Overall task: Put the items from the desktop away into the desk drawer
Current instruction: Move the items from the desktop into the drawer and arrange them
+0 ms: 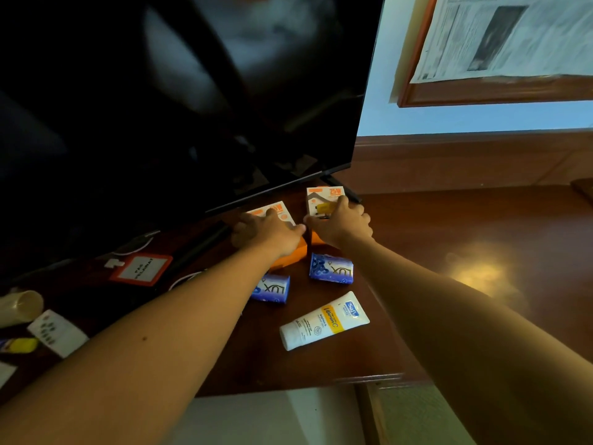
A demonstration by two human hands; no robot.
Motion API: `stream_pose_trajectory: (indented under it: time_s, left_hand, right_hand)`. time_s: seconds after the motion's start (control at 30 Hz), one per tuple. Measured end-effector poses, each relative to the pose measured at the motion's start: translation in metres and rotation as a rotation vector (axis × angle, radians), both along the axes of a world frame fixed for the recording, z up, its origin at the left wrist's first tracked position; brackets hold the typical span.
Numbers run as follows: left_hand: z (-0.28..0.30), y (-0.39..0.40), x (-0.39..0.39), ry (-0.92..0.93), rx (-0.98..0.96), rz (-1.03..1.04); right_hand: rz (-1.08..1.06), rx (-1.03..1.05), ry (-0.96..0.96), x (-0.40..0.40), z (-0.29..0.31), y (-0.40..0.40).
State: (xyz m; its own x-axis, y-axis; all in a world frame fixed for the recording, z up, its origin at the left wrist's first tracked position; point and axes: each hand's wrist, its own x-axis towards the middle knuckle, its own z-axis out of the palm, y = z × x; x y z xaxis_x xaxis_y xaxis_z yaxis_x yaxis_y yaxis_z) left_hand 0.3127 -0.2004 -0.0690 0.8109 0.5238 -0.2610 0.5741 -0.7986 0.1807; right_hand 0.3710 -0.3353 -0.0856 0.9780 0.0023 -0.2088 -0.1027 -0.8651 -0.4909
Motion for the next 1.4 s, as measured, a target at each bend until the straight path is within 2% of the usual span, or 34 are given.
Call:
stream_pose_trajectory:
  time_s: [0.07,0.3,0.43,0.6,0.77,1.03,1.2,1.4]
  left_hand:
    - [-0.006,-0.001,0.007,-0.021,-0.017,0.002]
    - [0.008,-0.011,-0.005,-0.282,-0.116,0.014]
    - [0.025,-0.019,-0.048,-0.378,-0.127,-0.008]
    - [0.044,-0.027,-0.122,-0.429,-0.171,-0.073]
    - [0.049,-0.027,-0.211,-0.396,-0.19,-0.092]
    - [0.007,-0.045,-0.341,-0.289,-0.242,-0.176]
    - [-0.027,-0.05,-0.406,-0.233,-0.223,-0.279]
    - [-0.083,-0.051,-0.44,-0.01,-0.2,-0.291]
  right_hand:
    - [-0.006,0.063,-0.036,0.002,0.0,0.003]
    - [-0.05,0.246,-0.151,-0.022,0.017,-0.011]
    - [-0.101,0.328,-0.176,-0.074,0.034,-0.026]
    - [-0.142,0.322,-0.159,-0.154,0.049,-0.039]
    - [-0.182,0.27,-0.13,-0.249,0.049,-0.048]
    - [-0.231,0.213,-0.057,-0.402,0.006,-0.056]
    - [-0.209,0.164,0.009,-0.461,-0.027,-0.074]
    - [-0.071,0.015,0.253,-0.489,-0.058,-0.079]
